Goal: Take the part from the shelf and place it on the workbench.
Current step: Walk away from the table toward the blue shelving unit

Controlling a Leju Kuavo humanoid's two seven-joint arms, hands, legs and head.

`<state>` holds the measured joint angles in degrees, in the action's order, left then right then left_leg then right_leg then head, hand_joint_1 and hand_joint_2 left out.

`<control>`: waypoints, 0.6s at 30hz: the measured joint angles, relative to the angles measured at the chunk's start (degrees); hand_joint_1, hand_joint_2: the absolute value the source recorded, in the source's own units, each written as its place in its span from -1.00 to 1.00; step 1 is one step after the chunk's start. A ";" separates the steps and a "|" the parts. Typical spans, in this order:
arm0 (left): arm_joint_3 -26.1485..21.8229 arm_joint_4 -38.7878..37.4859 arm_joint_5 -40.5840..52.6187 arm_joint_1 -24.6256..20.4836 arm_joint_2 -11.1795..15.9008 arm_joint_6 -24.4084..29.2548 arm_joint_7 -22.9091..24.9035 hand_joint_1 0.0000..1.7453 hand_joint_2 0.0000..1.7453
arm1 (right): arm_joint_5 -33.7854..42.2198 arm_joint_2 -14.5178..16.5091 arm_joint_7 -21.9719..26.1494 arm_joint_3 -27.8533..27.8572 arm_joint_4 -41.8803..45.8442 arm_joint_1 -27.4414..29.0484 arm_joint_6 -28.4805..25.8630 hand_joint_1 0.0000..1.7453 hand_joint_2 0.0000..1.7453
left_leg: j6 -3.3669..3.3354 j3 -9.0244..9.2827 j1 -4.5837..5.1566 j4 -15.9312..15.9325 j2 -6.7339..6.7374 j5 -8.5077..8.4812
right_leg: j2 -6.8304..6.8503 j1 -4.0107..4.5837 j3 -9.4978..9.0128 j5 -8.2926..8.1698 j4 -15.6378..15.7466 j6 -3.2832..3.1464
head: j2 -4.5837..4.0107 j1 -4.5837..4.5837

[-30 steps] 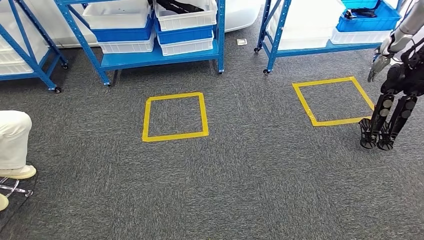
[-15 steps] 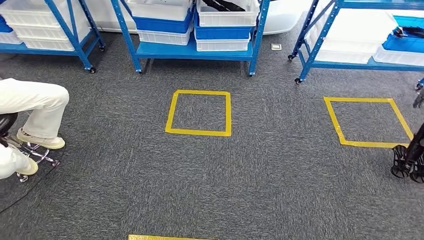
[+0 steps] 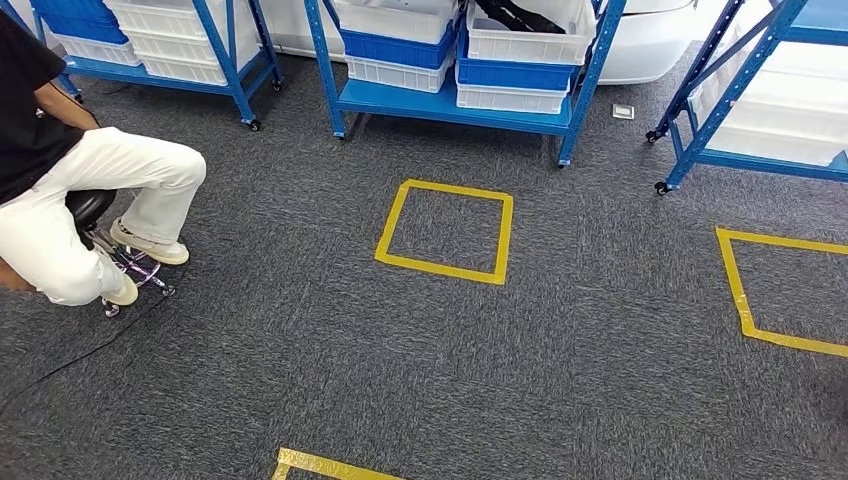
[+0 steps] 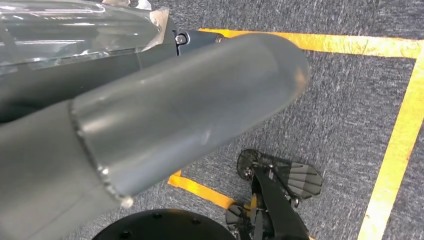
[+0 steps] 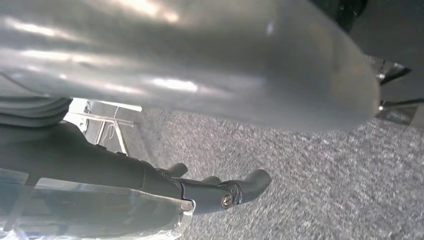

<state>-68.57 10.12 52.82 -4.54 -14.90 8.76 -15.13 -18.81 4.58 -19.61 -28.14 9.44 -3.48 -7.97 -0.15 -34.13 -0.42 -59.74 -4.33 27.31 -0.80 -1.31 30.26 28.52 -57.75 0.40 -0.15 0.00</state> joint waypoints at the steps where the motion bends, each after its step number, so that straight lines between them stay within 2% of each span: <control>1: 0.00 0.00 -0.01 -0.05 0.00 0.01 -0.01 -1.00 -1.00 | 0.02 0.02 0.00 0.01 0.00 0.08 0.01 -1.00 -1.00 | 0.27 -1.14 -0.05 -2.52 1.35 1.61 | 0.29 -0.17 -0.07 -0.13 0.10 -0.41 | 0.00 0.10; 2: 0.00 0.00 -0.01 -0.11 -0.01 0.00 -0.04 -1.00 -1.00 | 0.03 0.01 0.00 0.01 0.00 0.19 0.03 -1.00 -1.00 | 0.53 -2.78 -0.08 -6.04 2.63 3.66 | 0.59 -0.05 -0.07 -0.14 0.11 -0.67 | 0.00 0.19; 3: 0.00 0.00 -0.02 -0.16 -0.01 -0.02 -0.10 -1.00 -1.00 | 0.03 0.01 -0.01 0.01 -0.01 0.31 0.10 -1.00 -1.00 | 0.76 -4.65 -0.18 -9.95 3.29 5.55 | 0.93 0.03 -0.05 -0.10 0.11 -0.85 | 0.00 0.26; 4: 0.00 0.00 -0.03 -0.18 -0.01 -0.04 -0.18 -1.00 -1.00 | 0.01 -0.02 -0.03 0.01 -0.01 0.41 0.18 -1.00 -1.00 | 0.96 -6.28 -0.28 -13.29 3.65 6.78 | 1.26 0.08 -0.03 -0.04 0.10 -0.92 | 0.00 0.26; 5: -0.01 0.00 -0.06 -0.18 -0.01 -0.06 -0.28 -1.00 -1.00 | -0.02 -0.03 -0.08 0.01 -0.02 0.47 0.25 -1.00 -1.00 | 1.11 -7.06 -0.41 -14.79 3.85 6.81 | 1.51 0.09 -0.05 0.06 0.09 -0.96 | 0.00 0.26; 6: -0.01 0.00 -0.09 -0.17 -0.01 -0.05 -0.39 -1.00 -1.00 | -0.08 -0.04 -0.13 0.01 -0.02 0.50 0.31 -1.00 -1.00 | 1.20 -6.75 -0.55 -14.13 4.03 5.78 | 1.70 0.08 -0.13 0.20 0.09 -0.95 | 0.00 0.27; 7: -0.01 0.00 -0.11 -0.17 -0.01 -0.04 -0.47 -1.00 -1.00 | -0.15 -0.03 -0.18 0.01 -0.02 0.50 0.33 -1.00 -1.00 | 1.18 -5.30 -0.68 -11.30 4.23 3.96 | 1.83 0.06 -0.29 0.36 0.10 -0.87 | 0.00 0.28; 8: -0.01 0.00 -0.13 -0.18 0.00 0.01 -0.54 -1.00 -1.00 | -0.21 -0.01 -0.22 0.01 -0.02 0.49 0.35 -1.00 -1.00 | 1.05 -3.12 -0.78 -7.22 4.55 1.98 | 1.92 0.04 -0.50 0.56 0.11 -0.72 | 0.00 0.29; 10: 0.00 0.00 -0.17 -0.26 0.01 0.17 -0.62 -1.00 -1.00 | -0.32 0.01 -0.26 0.01 -0.01 0.45 0.37 -1.00 -1.00 | 0.54 0.51 -0.59 -0.49 5.09 0.07 | 2.07 0.36 -0.75 0.98 0.16 -0.12 | 0.00 0.25; 11: 0.00 0.00 -0.20 -0.30 -0.01 0.29 -0.66 -1.00 -1.00 | -0.36 0.01 -0.27 0.01 0.00 0.44 0.38 -1.00 -1.00 | 0.18 1.31 -0.43 1.05 5.18 0.01 | 2.17 0.53 -1.02 1.04 0.21 0.29 | 0.00 0.22; 13: -0.01 0.00 -0.24 -0.32 -0.08 0.63 -0.74 -1.00 -1.00 | -0.47 0.02 -0.28 0.01 0.00 0.44 0.39 -1.00 -1.00 | -0.72 1.63 -0.19 1.73 4.72 0.25 | 2.32 0.64 -1.51 0.77 -0.28 1.26 | 0.00 0.16; 15: -0.02 0.00 -0.27 -0.27 -0.19 0.94 -0.82 -1.00 -1.00 | -0.59 0.01 -0.28 0.01 0.00 0.45 0.42 -1.00 -1.00 | -1.64 2.48 -0.18 2.14 4.31 0.34 | 2.13 0.49 -1.23 1.31 -2.18 1.83 | 0.00 0.11; 16: -0.02 0.00 -0.27 -0.28 -0.24 1.00 -0.86 -1.00 -1.00 | -0.63 0.01 -0.28 0.00 0.00 0.41 0.42 -1.00 -1.00 | -2.00 3.00 -0.22 2.26 4.13 0.41 | 1.92 0.39 -0.25 2.43 -4.14 1.79 | 0.00 0.01; 18: -0.02 0.00 -0.28 -0.30 -0.27 1.03 -0.89 -1.00 -1.00 | -0.67 0.01 -0.28 -0.01 0.00 0.32 0.43 -1.00 -1.00 | -2.43 3.36 -0.17 2.30 3.90 0.62 | 1.39 0.33 3.57 5.56 -10.72 1.54 | 0.00 -0.16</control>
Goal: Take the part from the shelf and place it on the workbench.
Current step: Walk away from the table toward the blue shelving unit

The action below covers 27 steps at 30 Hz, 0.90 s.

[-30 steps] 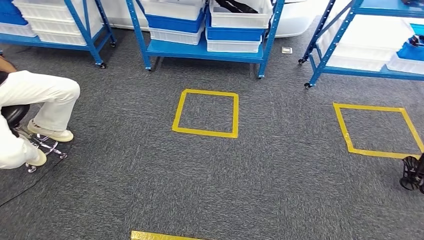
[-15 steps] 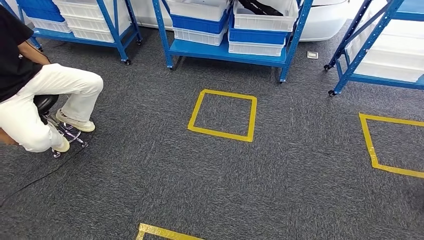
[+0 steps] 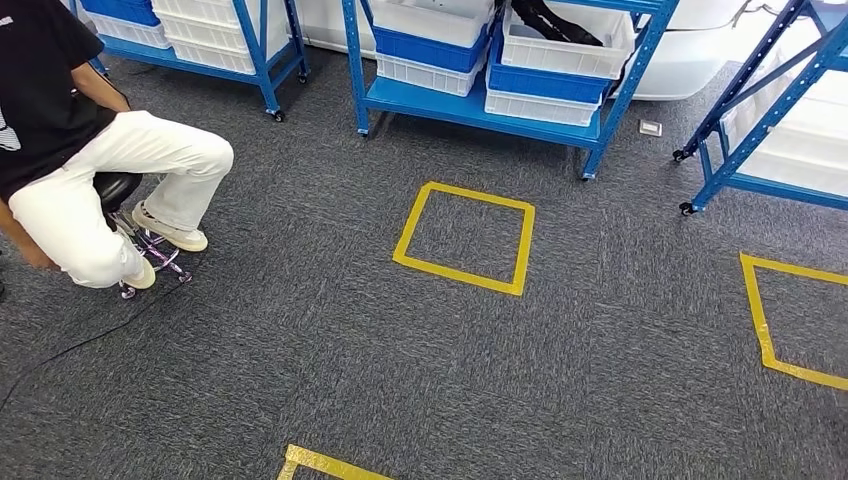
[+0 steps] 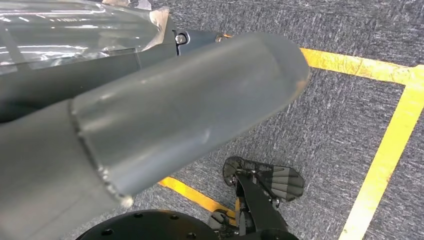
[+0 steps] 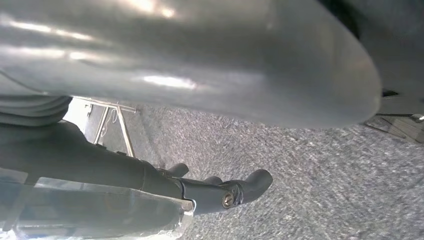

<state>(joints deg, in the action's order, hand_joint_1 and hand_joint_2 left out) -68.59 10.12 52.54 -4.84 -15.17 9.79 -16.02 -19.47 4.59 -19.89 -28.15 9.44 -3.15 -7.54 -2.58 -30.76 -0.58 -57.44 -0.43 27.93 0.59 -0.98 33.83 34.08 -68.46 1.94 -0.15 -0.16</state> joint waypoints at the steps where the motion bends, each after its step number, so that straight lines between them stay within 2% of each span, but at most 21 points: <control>1: 0.00 0.00 0.00 0.00 -0.01 0.01 -0.01 -1.00 -1.00 | -0.01 -0.01 0.00 -0.01 -0.01 0.00 0.01 -1.00 -1.00 | -0.11 0.09 0.04 -0.02 -0.16 0.15 | -0.14 0.00 2.18 1.17 -3.28 0.00 | 0.00 -0.04; 2: 0.00 0.00 0.00 0.02 -0.02 0.04 0.00 -1.00 -1.00 | -0.02 -0.02 0.00 0.00 -0.01 0.07 0.03 -1.00 -1.00 | -0.15 0.26 0.07 -0.04 -0.38 0.35 | -0.23 0.02 3.78 1.50 -5.16 0.23 | 0.00 -0.04; 3: 0.00 0.00 -0.02 0.05 -0.04 0.13 0.01 -1.00 -1.00 | -0.08 -0.03 0.00 0.00 -0.01 0.13 0.07 -1.00 -1.00 | -0.11 0.54 0.09 -0.05 -0.60 0.60 | -0.29 0.04 4.38 0.75 -4.99 0.74 | 0.00 -0.08; 4: 0.00 0.00 -0.10 0.06 -0.09 0.26 0.01 -1.00 -1.00 | -0.18 -0.05 0.00 0.00 -0.02 0.18 0.10 -1.00 -1.00 | 0.01 0.95 0.09 -0.06 -0.84 0.92 | -0.30 0.01 3.88 -1.06 -2.54 1.38 | 0.00 -0.08; 5: -0.01 0.00 -0.21 0.08 -0.16 0.43 0.02 -1.00 -1.00 | -0.32 -0.07 0.00 -0.01 -0.02 0.24 0.15 -1.00 -1.00 | 0.19 1.45 0.08 -0.06 -1.02 1.33 | -0.31 -0.05 2.66 -3.55 1.50 1.92 | 0.00 -0.13; 6: -0.02 0.00 -0.33 0.09 -0.24 0.64 0.02 -1.00 -1.00 | -0.46 -0.09 0.00 -0.02 -0.03 0.29 0.21 -1.00 -1.00 | 0.43 2.01 0.11 -0.10 -1.16 1.75 | -0.30 -0.01 1.57 -5.40 5.11 2.00 | 0.00 -0.15; 8: -0.05 0.00 -0.51 0.10 -0.38 1.00 0.01 -1.00 -1.00 | -0.64 -0.14 0.01 -0.04 -0.05 0.29 0.31 -1.00 -1.00 | 1.15 2.57 0.19 -0.10 -1.27 2.58 | -0.25 0.39 0.15 -6.69 9.29 0.80 | 0.00 -0.15; 10: -0.08 0.00 -0.56 0.14 -0.49 1.16 -0.04 -1.00 -1.00 | -0.69 -0.18 0.02 -0.05 -0.07 0.35 0.35 -1.00 -1.00 | 1.87 2.99 0.19 -0.49 -1.18 2.92 | -0.31 0.64 -0.48 -6.13 9.64 -0.97 | 0.00 -0.04; 12: -0.10 0.00 -0.57 0.13 -0.59 1.19 -0.13 -1.00 -1.00 | -0.69 -0.17 0.02 -0.04 -0.07 0.49 0.36 -1.00 -1.00 | 2.39 2.77 0.03 -2.48 -0.75 3.38 | -0.39 0.30 -1.89 -6.01 10.05 -2.16 | 0.00 0.09; 13: -0.10 0.00 -0.54 0.08 -0.63 1.17 -0.19 -1.00 -1.00 | -0.67 -0.15 0.03 -0.03 -0.07 0.47 0.37 -1.00 -1.00 | 2.66 1.59 -0.05 -4.79 -0.49 4.09 | -0.38 0.13 -2.73 -5.72 10.18 -2.65 | 0.00 0.13; 15: -0.09 0.00 -0.44 0.02 -0.70 1.15 -0.31 -1.00 -1.00 | -0.55 -0.12 0.04 -0.03 -0.07 0.34 0.37 -1.00 -1.00 | 3.26 -3.16 -0.10 -11.97 -0.09 6.49 | -0.35 0.14 -3.73 -4.96 10.29 -3.31 | 0.00 0.28; 16: -0.09 0.00 -0.38 0.04 -0.72 1.14 -0.36 -1.00 -1.00 | -0.48 -0.11 0.05 -0.03 -0.07 0.34 0.37 -1.00 -1.00 | 3.49 -5.81 -0.12 -15.29 -0.03 7.63 | -0.37 0.16 -4.11 -4.53 10.29 -3.43 | 0.00 0.30; 17: -0.09 0.00 -0.30 0.09 -0.72 1.15 -0.38 -1.00 -1.00 | -0.40 -0.11 0.05 -0.03 -0.07 0.42 0.37 -1.00 -1.00 | 3.60 -8.02 -0.12 -17.13 0.00 8.05 | -0.41 0.19 -4.67 -4.00 10.29 -3.41 | 0.00 0.31; 18: -0.09 0.00 -0.20 0.14 -0.71 1.19 -0.38 -1.00 -1.00 | -0.32 -0.12 0.05 -0.02 -0.07 0.54 0.36 -1.00 -1.00 | 3.57 -9.36 -0.12 -17.18 0.02 7.56 | -0.44 0.21 -5.34 -3.42 10.29 -3.35 | 0.00 0.32; 19: -0.09 0.00 -0.11 0.18 -0.70 1.28 -0.38 -1.00 -1.00 | -0.27 -0.12 0.05 -0.02 -0.07 0.65 0.36 -1.00 -1.00 | 3.40 -9.70 -0.09 -15.43 0.05 6.04 | -0.47 0.22 -6.09 -2.84 10.29 -3.26 | 0.00 0.32; 21: -0.09 0.00 0.04 0.23 -0.69 1.57 -0.38 -1.00 -1.00 | -0.18 -0.06 0.06 -0.01 -0.07 0.73 0.36 -1.00 -1.00 | 2.58 -8.98 0.15 -9.03 0.30 0.46 | -0.51 0.26 -7.49 -1.60 10.34 -3.02 | 0.00 0.31; 22: -0.09 0.00 0.08 0.26 -0.69 1.72 -0.38 -1.00 -1.00 | -0.14 0.01 0.08 -0.01 -0.07 0.70 0.36 -1.00 -1.00 | 2.07 -8.58 0.41 -6.30 0.42 -1.56 | -0.59 0.36 -7.98 -0.98 10.40 -2.78 | 0.00 0.36; 23: -0.09 0.00 0.12 0.28 -0.72 1.81 -0.38 -1.00 -1.00 | -0.11 0.08 0.09 -0.01 -0.07 0.61 0.35 -1.00 -1.00 | 1.61 -8.26 0.68 -4.42 0.46 -2.86 | -0.61 0.46 -8.43 -0.31 10.63 -2.48 | 0.00 0.38; 24: -0.09 0.01 0.14 0.31 -0.76 1.86 -0.39 -1.00 -1.00 | -0.08 0.14 0.10 -0.01 -0.07 0.54 0.35 -1.00 -1.00 | 1.19 -8.04 0.92 -3.24 0.43 -3.30 | -0.64 0.64 -9.17 0.02 10.71 -2.07 | 0.00 0.44; 25: -0.09 0.01 0.16 0.32 -0.83 1.90 -0.39 -1.00 -1.00 | -0.04 0.17 0.12 0.00 -0.07 0.49 0.34 -1.00 -1.00 | 0.85 -7.67 1.03 -2.89 0.29 -2.63 | -0.66 0.80 -9.93 0.11 10.97 -1.57 | 0.00 0.48; 27: -0.09 0.01 0.19 0.30 -1.01 1.95 -0.41 -1.00 -1.00 | 0.01 0.15 0.13 0.01 -0.07 0.44 0.34 -1.00 -1.00 | 0.06 -5.74 0.80 -1.75 0.06 -2.73 | -0.60 0.99 -10.55 -0.17 10.07 -0.94 | -0.01 0.47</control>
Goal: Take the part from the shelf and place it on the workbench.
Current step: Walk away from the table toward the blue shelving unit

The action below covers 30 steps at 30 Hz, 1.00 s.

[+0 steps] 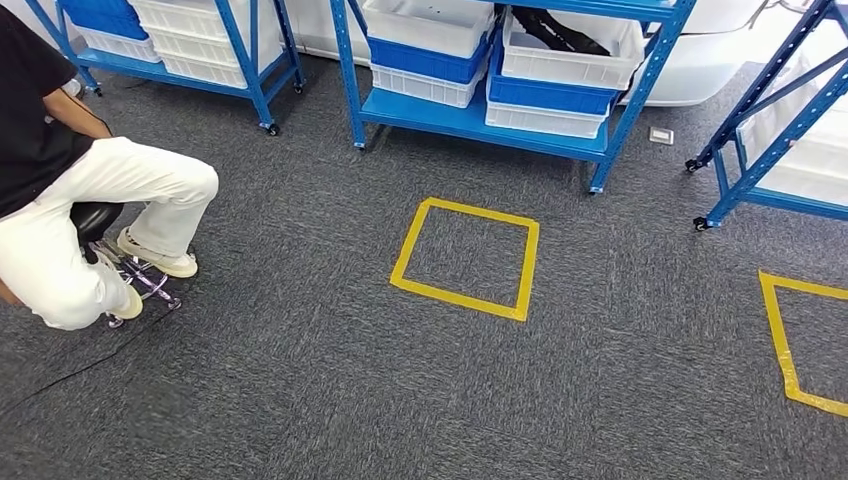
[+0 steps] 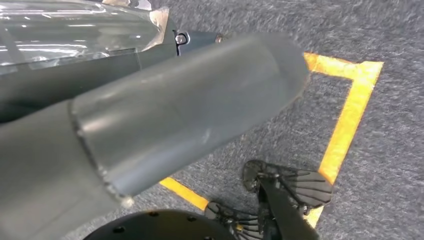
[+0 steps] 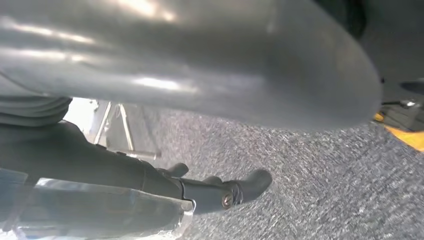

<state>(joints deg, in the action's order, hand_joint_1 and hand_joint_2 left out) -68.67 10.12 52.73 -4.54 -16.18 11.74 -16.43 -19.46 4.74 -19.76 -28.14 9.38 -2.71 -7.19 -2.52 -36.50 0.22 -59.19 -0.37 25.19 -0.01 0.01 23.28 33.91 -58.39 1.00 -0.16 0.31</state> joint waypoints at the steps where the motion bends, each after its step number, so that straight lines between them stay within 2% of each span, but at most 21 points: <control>1: 0.00 0.00 0.01 -0.03 -0.06 0.03 -0.01 -1.00 -1.00 | 0.03 -0.02 0.01 0.01 0.00 -0.04 0.00 -1.00 -1.00 | -0.32 1.05 -0.13 0.36 -0.04 0.13 | 0.00 -0.02 0.98 -0.17 -1.88 0.15 | -0.01 -0.06; 3: 0.01 0.01 0.01 -0.15 -0.12 0.07 -0.01 -1.00 -1.00 | 0.05 -0.06 0.02 0.01 0.00 -0.15 0.00 -1.00 -1.00 | -0.54 2.71 -0.23 0.70 -0.16 0.95 | 0.00 -0.15 5.44 0.53 -8.61 0.09 | -0.02 -0.25; 5: 0.01 0.02 0.01 -0.18 -0.21 0.11 -0.01 -1.00 -1.00 | 0.05 -0.10 0.03 0.01 0.00 -0.05 0.00 -1.00 -1.00 | -0.57 4.10 -0.22 0.72 -0.44 2.37 | -0.01 -0.18 10.55 3.37 -13.50 -0.31 | -0.01 -0.30; 6: 0.01 0.02 0.00 -0.16 -0.26 0.16 -0.01 -1.00 -1.00 | 0.04 -0.15 0.03 0.01 -0.01 0.12 0.00 -1.00 -1.00 | -0.56 4.99 -0.21 0.72 -0.66 3.15 | -0.01 -0.20 12.23 4.77 -13.87 -0.50 | -0.01 -0.32; 7: 0.01 0.02 -0.01 -0.13 -0.28 0.20 -0.01 -1.00 -1.00 | 0.02 -0.20 0.03 0.01 0.00 0.27 0.00 -1.00 -1.00 | -0.51 6.02 -0.22 0.72 -0.89 3.96 | -0.01 -0.26 13.16 5.30 -12.74 -0.39 | -0.01 -0.33; 8: 0.00 0.02 -0.01 -0.11 -0.29 0.23 -0.01 -1.00 -1.00 | -0.01 -0.25 0.03 0.01 0.00 0.40 -0.01 -1.00 -1.00 | -0.40 7.14 -0.23 0.72 -1.07 4.84 | -0.01 -0.36 13.50 4.41 -10.30 0.08 | -0.01 -0.35; 10: 0.01 0.02 -0.01 -0.04 -0.30 0.26 -0.07 -1.00 -1.00 | -0.06 -0.31 0.07 0.01 -0.05 0.61 -0.01 -1.00 -1.00 | -0.01 9.21 -0.21 0.66 -1.23 6.70 | 0.04 -0.57 13.11 -2.03 -5.12 1.70 | -0.01 -0.30; 11: 0.01 0.02 0.00 -0.04 -0.31 0.26 -0.14 -1.00 -1.00 | -0.08 -0.30 0.11 0.01 -0.09 0.59 0.00 -1.00 -1.00 | 0.29 9.78 -0.19 0.64 -1.26 7.52 | 0.05 -0.44 12.55 -4.88 -3.42 1.78 | -0.01 -0.31; 12: 0.01 0.02 0.02 -0.06 -0.33 0.26 -0.24 -1.00 -1.00 | -0.07 -0.28 0.15 0.01 -0.12 0.56 0.01 -1.00 -1.00 | 0.66 10.35 -0.20 0.64 -1.30 8.14 | 0.02 -0.30 12.10 -6.83 -2.71 1.40 | -0.01 -0.20; 14: 0.01 0.02 0.11 -0.24 -0.41 0.20 -0.49 -1.00 -1.00 | 0.00 -0.29 0.17 0.03 -0.13 0.35 0.01 -1.00 -1.00 | 1.27 10.74 -0.30 0.11 -1.26 8.46 | -0.15 -0.11 11.09 -6.58 -2.16 -0.33 | -0.01 -0.15; 15: 0.01 0.02 0.23 -0.32 -0.49 0.13 -0.60 -1.00 -1.00 | 0.07 -0.34 0.16 0.07 -0.12 0.33 0.01 -1.00 -1.00 | 1.52 10.48 -0.37 -1.12 -1.07 8.16 | -0.22 -0.29 10.52 -6.34 -1.86 -0.90 | -0.01 -0.04; 16: 0.02 0.02 0.35 -0.40 -0.56 0.06 -0.69 -1.00 -1.00 | 0.14 -0.40 0.16 0.11 -0.11 0.31 0.01 -1.00 -1.00 | 1.74 9.25 -0.41 -3.41 -0.80 7.77 | -0.23 -0.43 9.72 -6.01 -1.49 -1.42 | -0.01 -0.01; 18: 0.04 0.02 0.56 -0.48 -0.66 -0.06 -0.77 -1.00 -1.00 | 0.27 -0.45 0.16 0.19 -0.11 0.23 0.00 -1.00 -1.00 | 2.26 4.47 -0.54 -10.27 -0.24 8.06 | -0.20 -0.60 7.97 -5.22 -0.70 -2.19 | -0.01 0.12; 20: 0.07 0.02 0.66 -0.44 -0.67 -0.19 -0.78 -1.00 -1.00 | 0.36 -0.43 0.16 0.25 -0.11 0.21 0.00 -1.00 -1.00 | 2.69 -1.20 -0.66 -15.95 -0.03 10.80 | -0.27 -0.60 6.46 -4.19 -0.25 -2.38 | -0.01 0.13; 21: 0.07 0.02 0.72 -0.40 -0.65 -0.28 -0.78 -1.00 -1.00 | 0.40 -0.43 0.16 0.30 -0.11 0.29 0.00 -1.00 -1.00 | 2.78 -3.32 -0.68 -16.94 0.00 12.07 | -0.34 -0.60 5.67 -3.57 -0.17 -2.34 | -0.01 0.15; 22: 0.07 0.02 0.82 -0.35 -0.61 -0.43 -0.78 -1.00 -1.00 | 0.45 -0.43 0.16 0.37 -0.11 0.37 0.00 -1.00 -1.00 | 2.72 -4.68 -0.67 -16.38 0.02 12.42 | -0.40 -0.59 4.79 -2.87 -0.14 -2.29 | -0.01 0.13; 23: 0.07 0.02 0.93 -0.31 -0.55 -0.60 -0.78 -1.00 -1.00 | 0.51 -0.44 0.16 0.45 -0.11 0.44 0.00 -1.00 -1.00 | 2.51 -5.25 -0.62 -14.36 0.05 11.28 | -0.44 -0.58 3.94 -2.12 -0.11 -2.22 | -0.01 0.15; 26: 0.08 0.01 1.16 -0.17 -0.35 -1.05 -0.77 -1.00 -1.00 | 0.63 -0.36 0.16 0.70 -0.11 0.33 -0.02 -1.00 -1.00 | 1.15 -4.84 0.01 -5.13 0.08 2.13 | -0.59 -0.33 1.55 0.30 0.29 -1.80 | -0.01 0.19; 27: 0.08 0.01 1.17 -0.14 -0.34 -1.10 -0.77 -1.00 -1.00 | 0.65 -0.32 0.15 0.80 -0.11 0.22 -0.02 -1.00 -1.00 | 0.82 -4.52 0.22 -3.33 0.01 0.34 | -0.63 -0.14 0.73 1.10 0.79 -1.63 | -0.01 0.12; 28: 0.09 0.01 1.17 -0.14 -0.32 -1.14 -0.77 -1.00 -1.00 | 0.68 -0.29 0.15 0.89 -0.10 0.14 -0.02 -1.00 -1.00 | 0.63 -4.17 0.35 -2.26 -0.18 -0.10 | -0.69 0.09 -0.24 1.30 0.95 -1.21 | -0.01 0.07; 30: 0.08 0.01 1.18 -0.14 -0.37 -1.17 -0.77 -1.00 -1.00 | 0.73 -0.31 0.14 1.01 -0.10 0.11 -0.03 -1.00 -1.00 | 0.10 -2.16 0.29 -1.25 -0.46 0.22 | -0.61 0.28 -2.04 1.14 0.98 -0.25 | -0.01 0.01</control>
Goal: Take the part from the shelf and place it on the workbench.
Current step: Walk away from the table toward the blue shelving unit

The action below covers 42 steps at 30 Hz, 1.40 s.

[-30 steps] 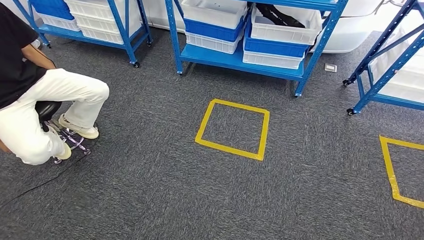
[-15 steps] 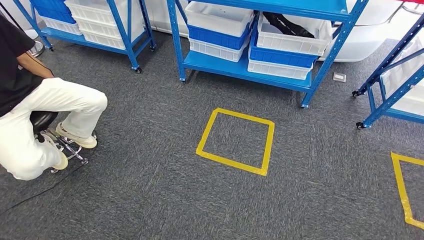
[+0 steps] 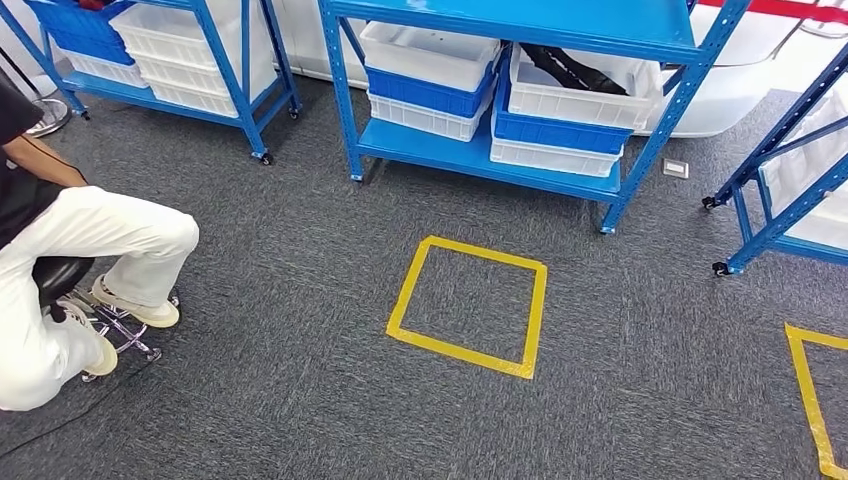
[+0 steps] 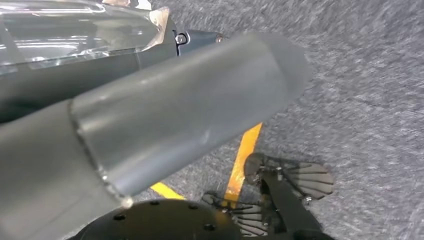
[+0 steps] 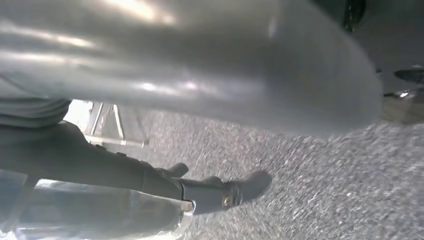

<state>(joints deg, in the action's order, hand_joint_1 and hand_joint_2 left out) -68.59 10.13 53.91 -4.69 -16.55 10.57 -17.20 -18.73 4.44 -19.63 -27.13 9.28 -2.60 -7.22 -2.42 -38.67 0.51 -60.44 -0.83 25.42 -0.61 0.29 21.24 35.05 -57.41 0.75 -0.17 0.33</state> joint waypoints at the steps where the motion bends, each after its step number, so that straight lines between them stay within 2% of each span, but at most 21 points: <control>1: 0.00 0.01 0.02 0.02 0.04 -0.05 0.00 -1.00 -1.00 | 0.02 0.00 0.00 0.02 -0.01 0.01 -0.01 -1.00 -1.00 | -0.45 1.23 -0.01 0.47 -0.04 -0.19 | 0.06 0.01 -0.10 -0.22 -1.44 0.45 | 0.00 -0.20; 3: 0.01 0.01 0.07 0.04 0.10 -0.23 0.00 -1.00 -1.00 | 0.04 0.00 0.01 0.06 -0.01 -0.11 -0.02 -1.00 -1.00 | -1.55 3.36 0.14 0.83 0.11 -0.18 | 0.21 -0.34 2.62 1.08 -6.61 0.53 | 0.00 -0.45; 5: 0.02 0.01 0.13 0.01 0.15 -0.49 -0.01 -1.00 -1.00 | 0.04 -0.01 0.02 0.09 -0.01 -0.15 -0.03 -1.00 -1.00 | -2.11 4.86 0.36 0.80 0.09 1.18 | 0.24 -0.70 7.45 3.65 -12.16 0.33 | -0.01 -0.56; 7: 0.01 0.01 0.14 0.04 0.21 -0.73 0.00 -1.00 -1.00 | 0.05 -0.03 0.01 0.11 -0.02 0.14 -0.05 -1.00 -1.00 | -2.10 6.59 0.43 0.80 -0.31 2.64 | 0.24 -0.94 10.45 4.35 -12.10 0.75 | -0.01 -0.61; 8: 0.01 0.01 0.14 0.06 0.23 -0.79 0.00 -1.00 -1.00 | 0.05 -0.05 0.01 0.14 -0.02 0.29 -0.05 -1.00 -1.00 | -1.99 7.54 0.45 0.80 -0.53 3.38 | 0.25 -0.99 10.77 2.76 -9.47 1.15 | -0.01 -0.61; 10: 0.01 0.01 0.14 0.11 0.22 -0.82 -0.01 -1.00 -1.00 | 0.02 -0.13 0.01 0.18 -0.05 0.52 -0.06 -1.00 -1.00 | -1.68 9.17 0.38 0.92 -0.74 4.79 | 0.43 -0.73 10.22 -3.05 -4.23 1.76 | -0.01 -0.56; 12: 0.02 0.02 0.13 0.13 0.21 -0.82 -0.02 -1.00 -1.00 | -0.06 -0.21 0.03 0.20 -0.08 0.40 -0.06 -1.00 -1.00 | -1.21 10.02 0.02 1.14 -0.69 5.66 | 0.68 -0.04 9.61 -6.28 -1.86 1.28 | -0.01 -0.48; 14: 0.02 0.02 0.11 0.03 0.06 -0.84 -0.03 -1.00 -1.00 | -0.15 -0.31 0.04 0.25 -0.10 0.24 -0.12 -1.00 -1.00 | -0.59 10.63 -0.30 0.91 -0.46 5.63 | 0.66 0.36 9.03 -6.07 -0.47 0.19 | -0.01 -0.60; 16: 0.02 0.03 0.10 -0.16 -0.03 -0.85 -0.07 -1.00 -1.00 | -0.24 -0.39 0.04 0.34 -0.08 0.28 -0.26 -1.00 -1.00 | -0.05 9.98 -0.37 -1.26 -0.20 4.97 | 0.55 -0.31 7.08 -5.98 1.07 -0.51 | -0.01 -0.76; 18: 0.04 0.05 0.10 -0.32 0.02 -0.84 -0.14 -1.00 -1.00 | -0.28 -0.40 0.06 0.39 -0.05 0.17 -0.38 -1.00 -1.00 | 0.67 6.43 -0.63 -6.69 -0.05 4.81 | 0.51 -1.22 4.69 -5.59 2.35 -0.90 | -0.01 -0.65; 20: 0.05 0.05 0.10 -0.31 0.08 -0.83 -0.17 -1.00 -1.00 | -0.31 -0.30 0.07 0.40 -0.05 0.06 -0.43 -1.00 -1.00 | 1.78 1.59 -1.20 -12.13 0.05 6.49 | 0.48 -1.76 3.25 -4.76 2.83 -0.90 | -0.01 -0.48; 22: 0.04 0.05 0.09 -0.18 0.20 -0.82 -0.16 -1.00 -1.00 | -0.33 -0.17 0.06 0.40 -0.06 0.17 -0.43 -1.00 -1.00 | 2.71 -1.72 -1.79 -13.67 0.21 8.54 | 0.42 -2.39 2.25 -3.67 2.92 -0.47 | -0.01 -0.45; 24: 0.03 0.05 0.08 -0.09 0.44 -0.83 -0.16 -1.00 -1.00 | -0.36 -0.13 0.05 0.41 -0.07 0.38 -0.43 -1.00 -1.00 | 3.67 -2.81 -2.53 -10.95 0.57 7.85 | 0.31 -3.30 0.87 -2.26 2.92 0.31 | -0.01 -0.45; 27: 0.03 -0.02 0.08 0.03 0.56 -0.87 -0.16 -1.00 -1.00 | -0.41 -0.31 0.05 0.42 -0.10 0.44 -0.42 -1.00 -1.00 | 5.25 -2.35 -4.05 -3.29 1.95 0.33 | 0.21 -4.02 -1.70 0.35 2.80 2.04 | -0.01 0.16; 29: 0.03 -0.09 0.07 -0.04 0.48 -0.90 -0.12 -1.00 -1.00 | -0.45 -0.45 0.05 0.42 -0.12 0.34 -0.40 -1.00 -1.00 | 4.96 -2.04 -4.26 -1.71 3.10 -1.96 | 0.49 -3.57 -3.27 1.76 3.35 3.26 | -0.01 0.48; 32: 0.03 -0.06 0.07 -0.11 0.46 -0.85 -0.11 -1.00 -1.00 | -0.56 -0.43 0.07 0.42 -0.08 0.02 -0.39 -1.00 -1.00 | 3.10 -0.94 -3.74 -1.78 2.64 -0.99 | 0.76 -3.77 -4.67 0.59 2.64 5.17 | -0.01 -0.08; 35: 0.03 -0.03 0.06 -0.10 0.46 -0.79 -0.17 -1.00 -1.00 | -0.76 -0.38 0.30 0.42 -0.01 -0.22 -0.40 -1.00 -1.00 | 1.64 1.51 -3.33 -0.76 2.06 0.13 | 0.67 -3.92 1.50 -0.93 -7.07 4.78 | -0.01 -0.30; 38: 0.03 -0.02 0.03 -0.07 0.45 -0.73 -0.18 -1.00 -1.00 | -0.95 -0.27 0.46 0.40 -0.02 -0.13 -0.38 -1.00 -1.00 | 0.62 4.96 -2.35 0.91 1.23 1.85 | 0.66 -2.76 10.95 4.67 -15.66 2.27 | -0.01 -0.33; 40: 0.03 -0.03 0.01 -0.03 0.44 -0.69 -0.18 -1.00 -1.00 | -1.02 -0.25 0.47 0.40 -0.03 0.14 -0.38 -1.00 -1.00 | 0.22 7.78 -1.46 1.74 0.56 3.33 | 0.65 -1.68 14.57 7.93 -14.55 1.15 | -0.01 -0.39; 41: 0.03 -0.03 0.01 -0.01 0.44 -0.66 -0.18 -1.00 -1.00 | -1.03 -0.26 0.48 0.40 -0.05 0.29 -0.38 -1.00 -1.00 | 0.08 9.12 -1.04 1.98 0.34 4.18 | 0.65 -1.13 15.57 7.04 -12.28 1.11 | -0.01 -0.43; 42: 0.03 -0.03 0.01 0.08 0.42 -0.59 -0.18 -1.00 -1.00 | -1.04 -0.31 0.48 0.41 -0.10 0.42 -0.38 -1.00 -1.00 | -0.05 10.15 -0.76 2.14 0.26 5.06 | 0.71 -0.54 16.29 3.78 -9.34 1.29 | -0.01 -0.45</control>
<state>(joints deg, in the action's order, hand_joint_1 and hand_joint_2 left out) -68.57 10.10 53.92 -4.61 -16.13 9.98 -17.38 -19.77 4.13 -19.15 -26.72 9.18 -2.18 -7.61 -2.47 -28.51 -0.25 -58.30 -0.57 30.48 0.10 -0.25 37.53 38.83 -66.74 2.04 -0.17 -0.12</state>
